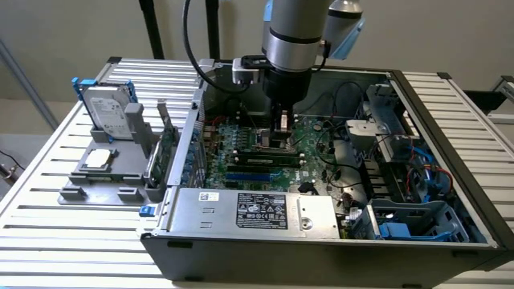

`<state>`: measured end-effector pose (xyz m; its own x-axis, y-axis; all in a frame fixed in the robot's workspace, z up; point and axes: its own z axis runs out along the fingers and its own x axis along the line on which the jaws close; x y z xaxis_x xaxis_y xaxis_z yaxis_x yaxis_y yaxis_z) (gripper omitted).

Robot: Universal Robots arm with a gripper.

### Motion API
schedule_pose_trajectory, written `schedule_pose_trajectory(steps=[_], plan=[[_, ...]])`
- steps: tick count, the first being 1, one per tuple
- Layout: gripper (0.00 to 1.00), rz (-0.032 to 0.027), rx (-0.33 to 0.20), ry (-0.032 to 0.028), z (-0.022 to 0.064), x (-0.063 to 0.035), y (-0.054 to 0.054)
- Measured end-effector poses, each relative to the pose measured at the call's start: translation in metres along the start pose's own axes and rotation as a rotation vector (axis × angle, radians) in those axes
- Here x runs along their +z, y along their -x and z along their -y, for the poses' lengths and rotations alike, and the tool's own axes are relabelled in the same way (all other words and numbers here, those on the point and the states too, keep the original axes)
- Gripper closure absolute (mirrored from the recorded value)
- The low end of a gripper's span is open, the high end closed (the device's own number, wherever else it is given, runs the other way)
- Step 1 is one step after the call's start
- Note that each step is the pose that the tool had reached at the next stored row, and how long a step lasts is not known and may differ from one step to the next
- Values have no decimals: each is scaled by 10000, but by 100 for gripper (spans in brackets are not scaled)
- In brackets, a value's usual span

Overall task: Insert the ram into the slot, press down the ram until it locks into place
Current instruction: 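Press down the ram until it locks into place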

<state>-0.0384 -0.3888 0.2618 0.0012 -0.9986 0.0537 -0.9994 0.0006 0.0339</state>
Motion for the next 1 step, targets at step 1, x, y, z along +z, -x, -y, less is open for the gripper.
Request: schedule_pose_trajectory(steps=[1], plan=[[89,-1,0,0,0,0,0]])
